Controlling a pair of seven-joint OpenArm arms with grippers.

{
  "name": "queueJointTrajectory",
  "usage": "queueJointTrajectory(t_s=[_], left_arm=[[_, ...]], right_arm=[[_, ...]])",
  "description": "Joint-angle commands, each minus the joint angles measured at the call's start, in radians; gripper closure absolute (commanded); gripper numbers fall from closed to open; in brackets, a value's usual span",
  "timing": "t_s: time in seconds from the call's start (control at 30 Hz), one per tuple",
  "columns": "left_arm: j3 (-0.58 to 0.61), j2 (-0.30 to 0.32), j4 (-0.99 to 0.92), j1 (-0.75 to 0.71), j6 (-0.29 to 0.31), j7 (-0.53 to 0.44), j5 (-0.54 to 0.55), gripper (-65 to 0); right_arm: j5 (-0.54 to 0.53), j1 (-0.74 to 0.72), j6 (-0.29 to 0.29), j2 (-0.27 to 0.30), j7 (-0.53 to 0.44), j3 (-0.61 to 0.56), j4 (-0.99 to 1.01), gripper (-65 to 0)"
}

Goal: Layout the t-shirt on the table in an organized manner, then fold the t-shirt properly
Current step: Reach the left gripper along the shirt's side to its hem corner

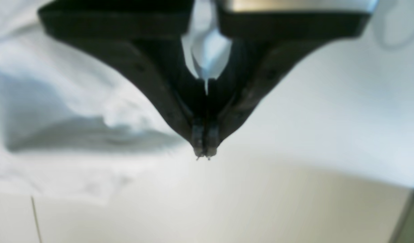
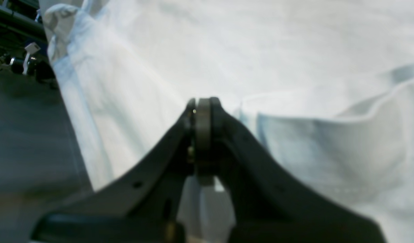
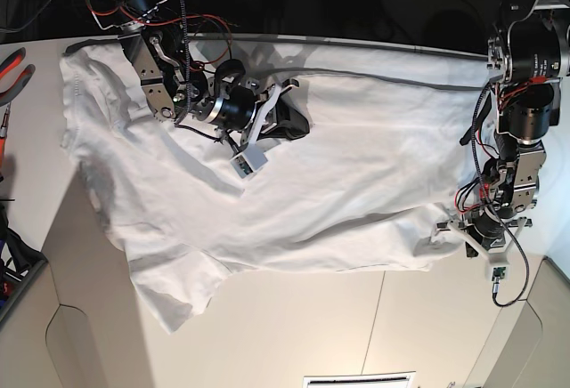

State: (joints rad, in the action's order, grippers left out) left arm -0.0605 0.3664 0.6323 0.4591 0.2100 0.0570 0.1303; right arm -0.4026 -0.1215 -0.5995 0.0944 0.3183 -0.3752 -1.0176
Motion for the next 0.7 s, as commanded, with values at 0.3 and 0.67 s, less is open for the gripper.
queueJointTrajectory(t_s=[0.3,0.67], left_arm=[[-0.003,0.082,0.014,0.175,0.488,0.315,0.381,0.0],[-0.003,0.089,0.015,0.101,0.488,0.624,0.497,0.0]], right_arm=[[0.048,0.001,0.029,0.005,0.049,0.000,0.006,0.0],[0.059,0.003,0.029,0.011,0.048,0.000,0.006,0.0]])
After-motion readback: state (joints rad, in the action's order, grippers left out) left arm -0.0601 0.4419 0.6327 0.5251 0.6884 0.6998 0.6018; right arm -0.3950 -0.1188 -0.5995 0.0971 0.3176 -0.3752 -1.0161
